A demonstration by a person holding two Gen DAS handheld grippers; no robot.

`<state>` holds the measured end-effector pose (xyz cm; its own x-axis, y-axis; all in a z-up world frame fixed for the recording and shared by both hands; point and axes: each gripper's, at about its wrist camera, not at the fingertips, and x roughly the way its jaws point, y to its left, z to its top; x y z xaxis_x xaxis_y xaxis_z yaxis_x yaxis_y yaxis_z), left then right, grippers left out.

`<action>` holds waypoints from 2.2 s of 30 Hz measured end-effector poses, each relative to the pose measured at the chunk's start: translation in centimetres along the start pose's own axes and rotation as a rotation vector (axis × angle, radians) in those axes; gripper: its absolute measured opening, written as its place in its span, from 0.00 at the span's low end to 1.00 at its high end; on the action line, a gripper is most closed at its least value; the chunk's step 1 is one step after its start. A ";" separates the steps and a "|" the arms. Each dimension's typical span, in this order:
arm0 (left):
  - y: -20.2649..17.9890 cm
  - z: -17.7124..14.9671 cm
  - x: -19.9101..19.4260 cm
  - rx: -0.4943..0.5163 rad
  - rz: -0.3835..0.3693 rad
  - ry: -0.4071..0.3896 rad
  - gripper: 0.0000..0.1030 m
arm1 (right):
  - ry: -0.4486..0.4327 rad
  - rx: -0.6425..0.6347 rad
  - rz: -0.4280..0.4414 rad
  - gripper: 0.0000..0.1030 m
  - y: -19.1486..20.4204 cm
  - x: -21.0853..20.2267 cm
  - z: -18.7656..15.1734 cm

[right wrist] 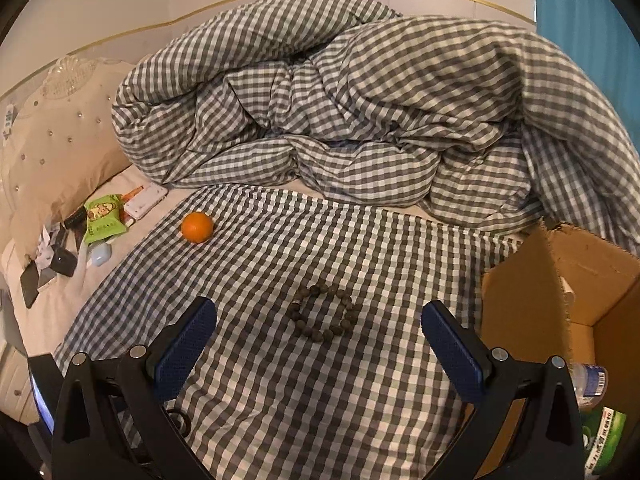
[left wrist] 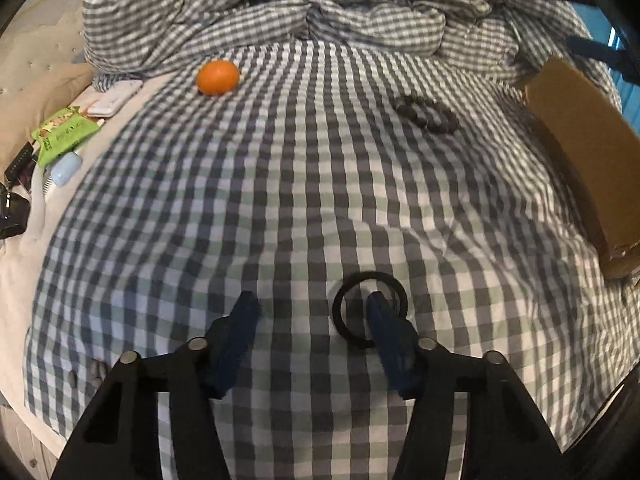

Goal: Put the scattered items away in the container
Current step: 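Grasp the black hair tie with the left tool, then grasp the dark bead bracelet with the right tool, then carry hair tie and bracelet over the cardboard box and open both tools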

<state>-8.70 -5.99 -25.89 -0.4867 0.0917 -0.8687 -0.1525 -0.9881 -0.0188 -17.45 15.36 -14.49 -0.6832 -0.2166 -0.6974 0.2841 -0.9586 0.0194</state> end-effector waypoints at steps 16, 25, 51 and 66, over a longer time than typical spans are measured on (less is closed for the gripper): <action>-0.2 0.0 0.4 -0.033 -0.035 -0.023 0.05 | 0.142 -0.072 0.001 1.00 0.8 9.5 -0.4; 0.4 0.4 -1.4 -0.050 -0.030 -0.058 0.03 | 0.189 -0.078 -0.004 0.99 1.4 13.5 -1.4; 2.5 1.0 -4.6 -0.103 0.024 -0.111 0.03 | 0.322 -0.106 0.030 0.12 2.6 18.5 -2.1; 1.4 1.6 -7.3 -0.097 0.036 -0.158 0.03 | 0.177 -0.061 0.058 0.11 1.6 11.4 -0.9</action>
<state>-6.76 -7.85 -18.82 -0.6207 0.0672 -0.7811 -0.0530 -0.9976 -0.0438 -24.18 11.56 -23.10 -0.5368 -0.2297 -0.8118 0.3635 -0.9313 0.0231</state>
